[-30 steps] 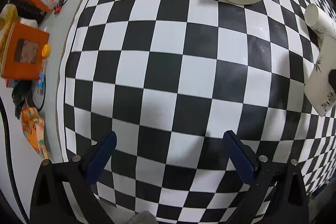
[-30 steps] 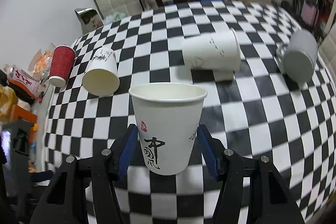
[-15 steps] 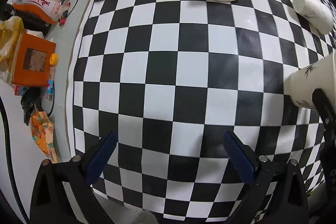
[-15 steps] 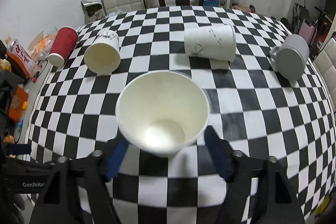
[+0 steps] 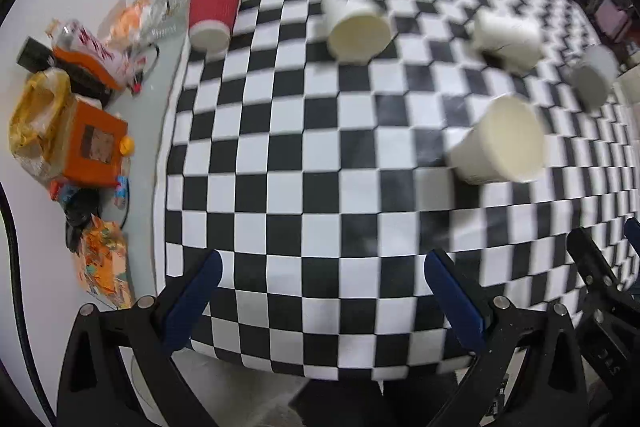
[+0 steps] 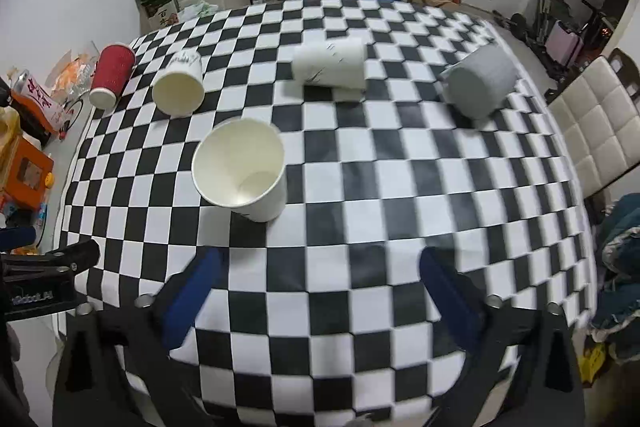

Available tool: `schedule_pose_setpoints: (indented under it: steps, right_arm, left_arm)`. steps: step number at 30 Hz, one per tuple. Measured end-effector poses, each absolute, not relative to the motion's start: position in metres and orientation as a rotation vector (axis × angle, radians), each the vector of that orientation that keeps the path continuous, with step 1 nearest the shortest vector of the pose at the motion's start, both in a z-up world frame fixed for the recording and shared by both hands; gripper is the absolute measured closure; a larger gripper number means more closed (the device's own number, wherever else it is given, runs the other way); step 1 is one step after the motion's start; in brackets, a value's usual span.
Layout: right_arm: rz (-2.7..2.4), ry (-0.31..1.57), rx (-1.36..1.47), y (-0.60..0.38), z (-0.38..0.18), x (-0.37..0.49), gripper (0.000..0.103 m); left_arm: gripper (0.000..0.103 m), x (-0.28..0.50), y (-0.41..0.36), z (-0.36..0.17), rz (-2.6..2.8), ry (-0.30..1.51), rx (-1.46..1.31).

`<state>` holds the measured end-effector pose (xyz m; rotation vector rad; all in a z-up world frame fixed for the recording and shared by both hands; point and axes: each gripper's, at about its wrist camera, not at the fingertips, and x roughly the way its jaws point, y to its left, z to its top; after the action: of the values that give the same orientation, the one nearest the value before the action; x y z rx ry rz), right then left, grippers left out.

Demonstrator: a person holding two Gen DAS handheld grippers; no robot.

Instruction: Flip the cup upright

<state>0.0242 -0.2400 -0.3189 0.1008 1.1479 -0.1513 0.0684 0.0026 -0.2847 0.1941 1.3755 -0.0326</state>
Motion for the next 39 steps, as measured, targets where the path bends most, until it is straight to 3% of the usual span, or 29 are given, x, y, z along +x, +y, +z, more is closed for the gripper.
schedule_pose_setpoints:
  steps: [10, 20, 30, 39]
  right_arm:
    - [-0.203, 1.102, 0.084, -0.261, -0.184, -0.003, 0.000]
    - [-0.217, 1.092, 0.133, -0.272, -0.085, -0.034, 0.000]
    - [-0.198, 1.045, 0.132, -0.268, -0.032, -0.055, 0.000]
    - [-0.199, 1.043, 0.120, -0.266, -0.024, -0.058, 0.000]
  left_arm:
    - [0.000, 0.032, -0.009, -0.158, -0.115, 1.207, 0.107]
    - [0.000, 0.005, -0.007, -0.080, -0.119, 1.148, 0.073]
    - [0.000, -0.017, -0.009, -0.044, -0.081, 1.113, 0.084]
    - [0.000, -0.026, -0.010, -0.031, -0.051, 1.094, 0.084]
